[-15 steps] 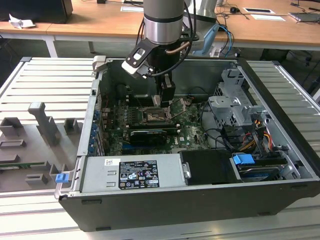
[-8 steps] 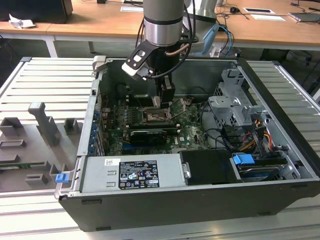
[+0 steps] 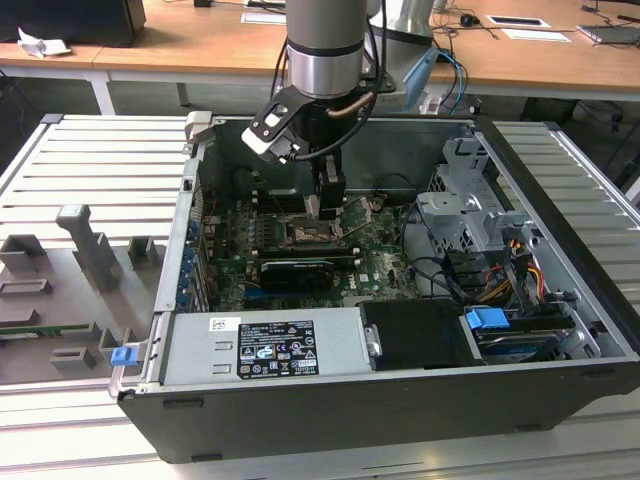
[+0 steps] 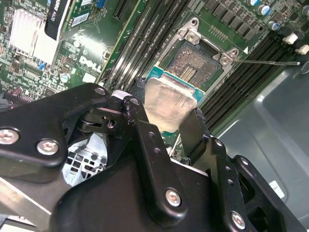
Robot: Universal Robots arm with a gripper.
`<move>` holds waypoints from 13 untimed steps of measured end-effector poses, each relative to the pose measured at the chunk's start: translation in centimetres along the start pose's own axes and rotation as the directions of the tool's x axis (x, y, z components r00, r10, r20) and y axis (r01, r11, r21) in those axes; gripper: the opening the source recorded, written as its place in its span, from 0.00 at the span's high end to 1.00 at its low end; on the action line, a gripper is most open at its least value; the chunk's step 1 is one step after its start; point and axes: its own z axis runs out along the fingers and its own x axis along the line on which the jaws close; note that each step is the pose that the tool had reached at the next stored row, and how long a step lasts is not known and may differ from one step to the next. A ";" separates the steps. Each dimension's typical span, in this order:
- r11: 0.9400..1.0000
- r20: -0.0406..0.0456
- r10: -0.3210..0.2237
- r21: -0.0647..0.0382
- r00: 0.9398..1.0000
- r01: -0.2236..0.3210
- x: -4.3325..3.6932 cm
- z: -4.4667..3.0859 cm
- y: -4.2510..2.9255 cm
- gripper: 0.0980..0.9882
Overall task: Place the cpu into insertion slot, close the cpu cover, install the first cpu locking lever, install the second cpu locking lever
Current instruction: 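Place the cpu into insertion slot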
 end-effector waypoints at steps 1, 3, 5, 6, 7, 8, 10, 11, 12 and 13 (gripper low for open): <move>1.000 0.000 0.001 0.000 1.000 -0.001 0.00 0.06 0.00 0.52; 1.000 0.000 0.002 0.000 1.000 -0.002 0.00 0.26 -0.02 0.52; 1.000 0.000 0.002 0.000 1.000 -0.002 0.00 0.43 -0.03 0.52; 1.000 0.000 0.002 0.000 1.000 -0.002 0.00 0.47 -0.04 0.52; 1.000 0.000 0.002 0.000 1.000 -0.002 0.00 0.50 -0.04 0.52; 1.000 0.000 0.002 0.000 1.000 -0.002 0.00 0.53 -0.04 0.52; 1.000 0.000 0.003 0.000 1.000 -0.003 0.00 0.57 -0.05 0.52; 1.000 0.000 0.002 0.000 1.000 -0.002 0.00 0.58 -0.05 0.52; 1.000 0.000 0.003 0.000 1.000 -0.003 0.00 0.60 -0.05 0.52; 1.000 0.000 0.003 0.000 1.000 -0.003 -0.01 0.61 -0.05 0.52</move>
